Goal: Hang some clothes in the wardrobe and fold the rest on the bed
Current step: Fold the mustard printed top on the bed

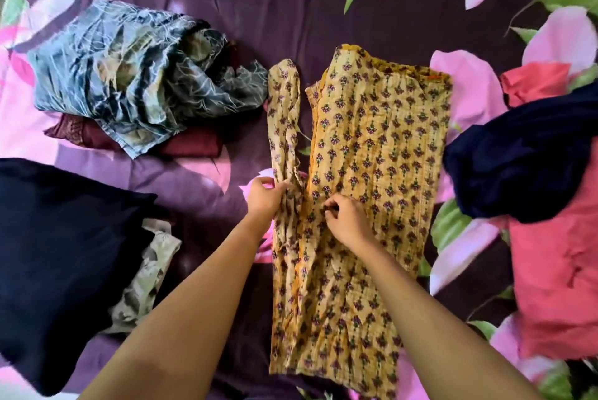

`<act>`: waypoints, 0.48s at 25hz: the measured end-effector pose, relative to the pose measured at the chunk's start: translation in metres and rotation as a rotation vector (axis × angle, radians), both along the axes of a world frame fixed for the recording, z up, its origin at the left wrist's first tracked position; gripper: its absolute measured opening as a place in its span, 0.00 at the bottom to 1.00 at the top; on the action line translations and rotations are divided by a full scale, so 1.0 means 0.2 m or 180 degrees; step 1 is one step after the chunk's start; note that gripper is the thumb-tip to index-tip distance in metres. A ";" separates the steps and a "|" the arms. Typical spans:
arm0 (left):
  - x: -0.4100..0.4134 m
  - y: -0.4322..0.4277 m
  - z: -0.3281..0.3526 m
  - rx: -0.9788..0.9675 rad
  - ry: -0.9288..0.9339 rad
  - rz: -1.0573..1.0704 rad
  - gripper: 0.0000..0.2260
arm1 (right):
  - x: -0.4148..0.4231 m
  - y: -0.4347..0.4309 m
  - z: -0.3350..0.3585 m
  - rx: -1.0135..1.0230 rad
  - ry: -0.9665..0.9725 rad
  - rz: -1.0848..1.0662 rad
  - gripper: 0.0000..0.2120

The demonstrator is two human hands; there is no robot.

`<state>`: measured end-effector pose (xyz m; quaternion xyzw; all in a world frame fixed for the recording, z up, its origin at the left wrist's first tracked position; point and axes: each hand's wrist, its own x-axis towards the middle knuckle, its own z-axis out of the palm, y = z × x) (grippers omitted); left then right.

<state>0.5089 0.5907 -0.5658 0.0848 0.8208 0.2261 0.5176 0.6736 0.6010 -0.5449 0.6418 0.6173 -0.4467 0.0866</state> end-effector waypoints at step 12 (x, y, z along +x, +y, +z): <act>-0.04 0.24 0.13 0.1710 -0.1397 0.0359 0.28 | 0.00 0.07 0.00 -0.0257 -0.0111 0.0256 0.14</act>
